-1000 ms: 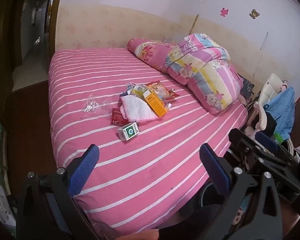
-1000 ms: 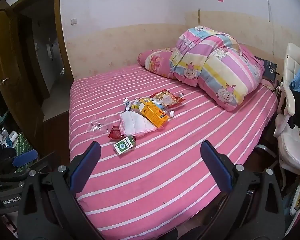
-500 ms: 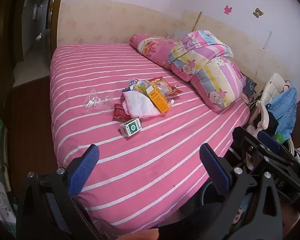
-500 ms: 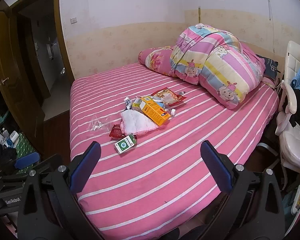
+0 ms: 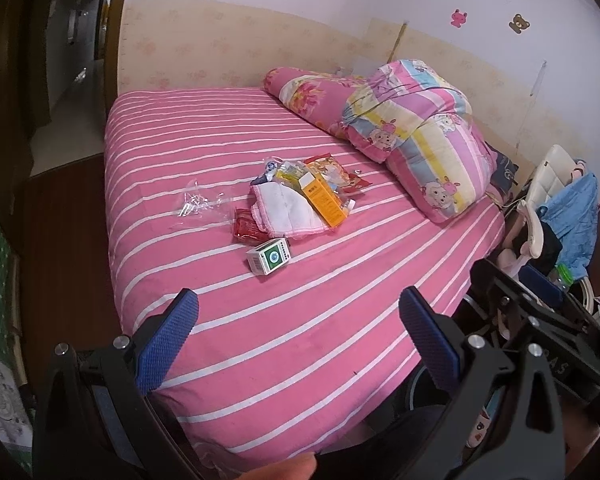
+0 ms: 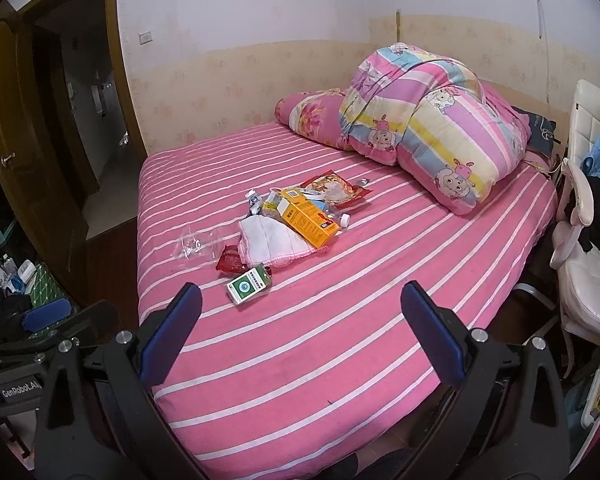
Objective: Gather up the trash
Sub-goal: 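Move both tools toward the trash pile on the bed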
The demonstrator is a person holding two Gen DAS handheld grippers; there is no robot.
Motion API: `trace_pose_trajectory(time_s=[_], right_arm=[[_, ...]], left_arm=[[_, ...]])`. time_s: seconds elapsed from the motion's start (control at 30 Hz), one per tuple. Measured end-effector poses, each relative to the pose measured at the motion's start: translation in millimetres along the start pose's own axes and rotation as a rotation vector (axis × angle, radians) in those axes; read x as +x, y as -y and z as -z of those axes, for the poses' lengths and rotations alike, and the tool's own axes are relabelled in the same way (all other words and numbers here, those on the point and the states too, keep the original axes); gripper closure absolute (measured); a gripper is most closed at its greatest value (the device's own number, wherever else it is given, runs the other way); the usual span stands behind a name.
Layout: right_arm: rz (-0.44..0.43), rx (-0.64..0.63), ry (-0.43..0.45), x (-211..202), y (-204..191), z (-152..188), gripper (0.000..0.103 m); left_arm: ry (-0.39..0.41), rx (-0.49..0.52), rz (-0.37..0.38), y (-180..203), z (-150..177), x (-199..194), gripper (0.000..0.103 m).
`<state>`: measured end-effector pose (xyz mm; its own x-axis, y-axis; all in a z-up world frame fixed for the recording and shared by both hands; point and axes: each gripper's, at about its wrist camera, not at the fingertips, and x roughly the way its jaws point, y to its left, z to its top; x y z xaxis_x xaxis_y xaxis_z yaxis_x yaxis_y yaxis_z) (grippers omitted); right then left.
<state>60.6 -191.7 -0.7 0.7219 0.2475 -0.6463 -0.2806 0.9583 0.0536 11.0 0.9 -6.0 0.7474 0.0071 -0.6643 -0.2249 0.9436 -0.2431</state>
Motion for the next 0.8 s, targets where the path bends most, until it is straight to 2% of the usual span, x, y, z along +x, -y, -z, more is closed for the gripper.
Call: trace_pose_trajectory(time_s=[0.8], right_arm=[[-0.01,-0.015,-0.003,8.8,-3.7,-3.7,0.004]], left_arm=[[-0.013,-0.023,0.007,-9.1,2.0,9.2,0.006]])
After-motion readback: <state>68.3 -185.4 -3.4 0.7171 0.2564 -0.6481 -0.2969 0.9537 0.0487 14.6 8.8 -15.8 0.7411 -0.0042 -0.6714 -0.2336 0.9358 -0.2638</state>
